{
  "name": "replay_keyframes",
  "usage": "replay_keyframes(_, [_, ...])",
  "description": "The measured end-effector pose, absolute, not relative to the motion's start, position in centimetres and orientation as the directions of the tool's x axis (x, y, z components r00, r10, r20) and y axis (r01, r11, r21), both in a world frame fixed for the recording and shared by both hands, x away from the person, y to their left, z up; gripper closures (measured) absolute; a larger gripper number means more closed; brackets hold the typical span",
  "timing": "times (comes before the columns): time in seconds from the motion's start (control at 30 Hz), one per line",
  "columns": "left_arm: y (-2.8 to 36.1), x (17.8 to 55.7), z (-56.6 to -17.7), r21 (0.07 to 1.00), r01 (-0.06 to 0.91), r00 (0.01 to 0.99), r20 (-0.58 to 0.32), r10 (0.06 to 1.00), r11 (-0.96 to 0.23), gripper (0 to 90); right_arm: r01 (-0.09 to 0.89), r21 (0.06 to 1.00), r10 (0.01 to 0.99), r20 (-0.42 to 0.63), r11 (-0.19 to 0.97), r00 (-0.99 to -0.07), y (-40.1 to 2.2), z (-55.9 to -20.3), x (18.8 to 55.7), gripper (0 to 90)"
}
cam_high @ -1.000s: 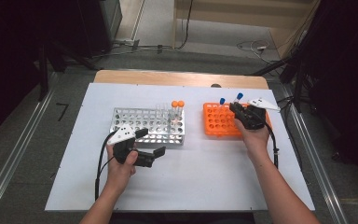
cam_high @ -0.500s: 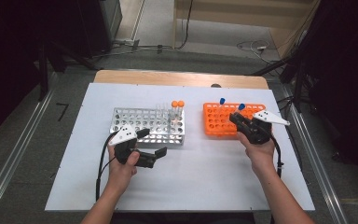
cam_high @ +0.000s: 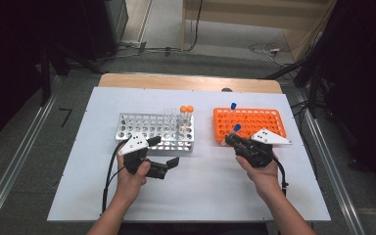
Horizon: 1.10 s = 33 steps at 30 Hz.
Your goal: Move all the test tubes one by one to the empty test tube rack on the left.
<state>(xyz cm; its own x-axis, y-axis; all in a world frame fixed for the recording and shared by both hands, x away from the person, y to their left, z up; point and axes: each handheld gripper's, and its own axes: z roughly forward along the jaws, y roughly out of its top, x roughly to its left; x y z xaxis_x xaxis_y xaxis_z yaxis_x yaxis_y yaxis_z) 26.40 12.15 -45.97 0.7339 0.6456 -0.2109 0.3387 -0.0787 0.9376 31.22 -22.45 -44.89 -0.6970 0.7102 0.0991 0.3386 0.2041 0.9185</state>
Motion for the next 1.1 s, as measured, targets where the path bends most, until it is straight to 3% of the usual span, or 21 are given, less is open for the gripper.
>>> replay_keyframes(0.27, [11.6,26.1,-45.7,0.940,0.329,0.747,-0.203,0.634,-0.087,0.0,0.330,0.916,0.643,0.111,0.230,-0.758,-20.2,-45.0,29.9,75.1])
replay_keyframes(0.57, [10.7,25.9,-45.4,0.943,0.324,0.748,-0.203,0.632,-0.081,7.8,0.325,0.904,0.590,0.107,0.277,-0.801,-17.9,-45.6,28.7,75.1])
replay_keyframes(0.93, [9.7,25.5,-45.1,0.952,0.295,0.779,-0.191,0.597,-0.080,41.8,0.310,0.889,0.538,0.090,0.336,-0.838,-15.5,-46.5,27.7,75.1])
replay_keyframes(1.1, [9.2,25.4,-45.2,0.953,0.290,0.799,-0.189,0.571,-0.090,52.8,0.303,0.884,0.511,0.087,0.356,-0.855,-14.6,-46.7,27.3,75.1])
